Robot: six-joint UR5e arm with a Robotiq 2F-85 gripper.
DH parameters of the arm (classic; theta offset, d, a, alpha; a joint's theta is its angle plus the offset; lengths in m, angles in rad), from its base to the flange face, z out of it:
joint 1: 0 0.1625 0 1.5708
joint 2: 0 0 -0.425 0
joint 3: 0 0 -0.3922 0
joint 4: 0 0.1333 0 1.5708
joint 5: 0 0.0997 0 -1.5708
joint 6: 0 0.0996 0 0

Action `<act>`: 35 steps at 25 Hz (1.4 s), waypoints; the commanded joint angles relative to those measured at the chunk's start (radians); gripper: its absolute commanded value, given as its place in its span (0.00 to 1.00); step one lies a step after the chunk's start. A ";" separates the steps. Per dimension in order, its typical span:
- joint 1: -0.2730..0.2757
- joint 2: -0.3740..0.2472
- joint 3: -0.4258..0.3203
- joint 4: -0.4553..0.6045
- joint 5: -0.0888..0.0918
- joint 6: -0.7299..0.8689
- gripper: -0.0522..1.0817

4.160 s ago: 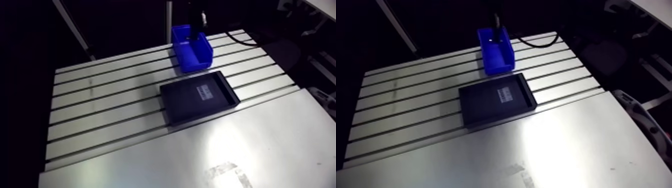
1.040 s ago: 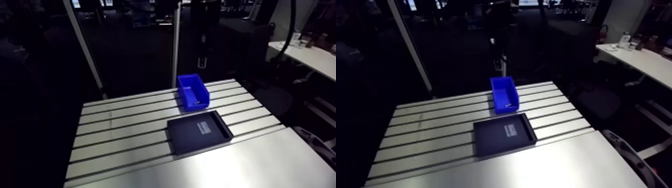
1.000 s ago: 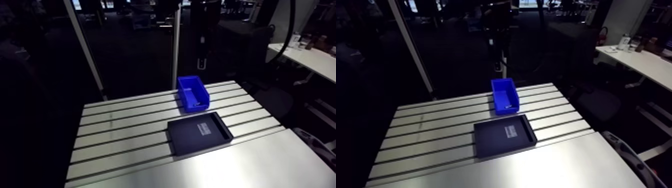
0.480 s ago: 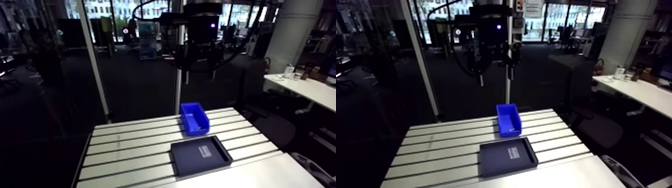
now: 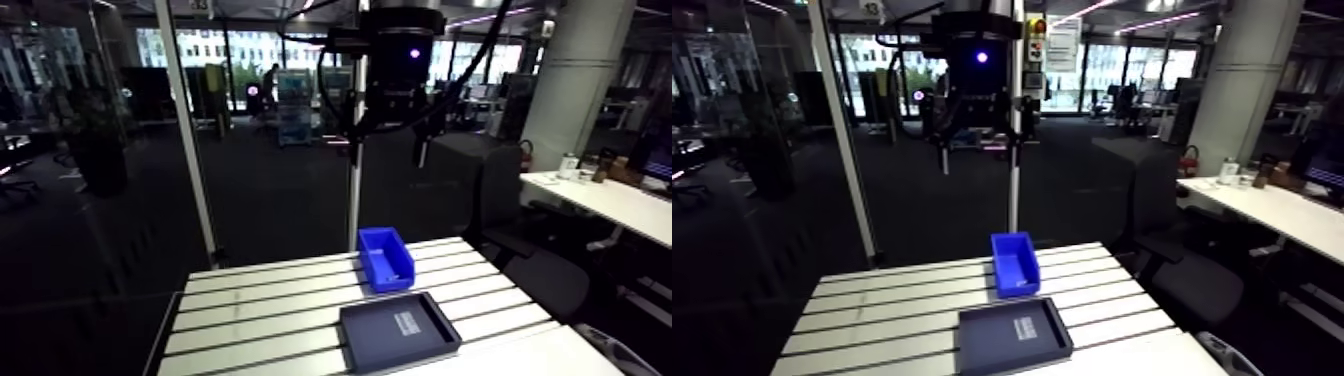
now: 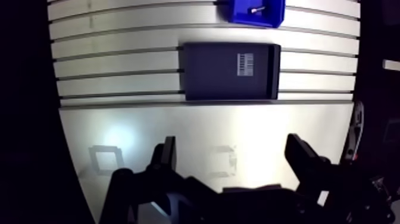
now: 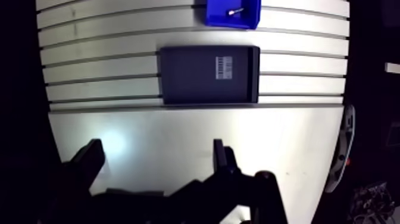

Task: Pick up the M10 bolt from the tray and put it into the blue bin.

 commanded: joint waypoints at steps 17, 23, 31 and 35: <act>0.009 -0.021 -0.009 0.012 -0.009 -0.006 0.05; 0.017 -0.018 -0.006 0.012 -0.009 -0.006 0.05; 0.040 -0.017 -0.006 0.012 -0.009 -0.006 0.05; 0.043 -0.015 -0.006 0.012 -0.009 -0.006 0.05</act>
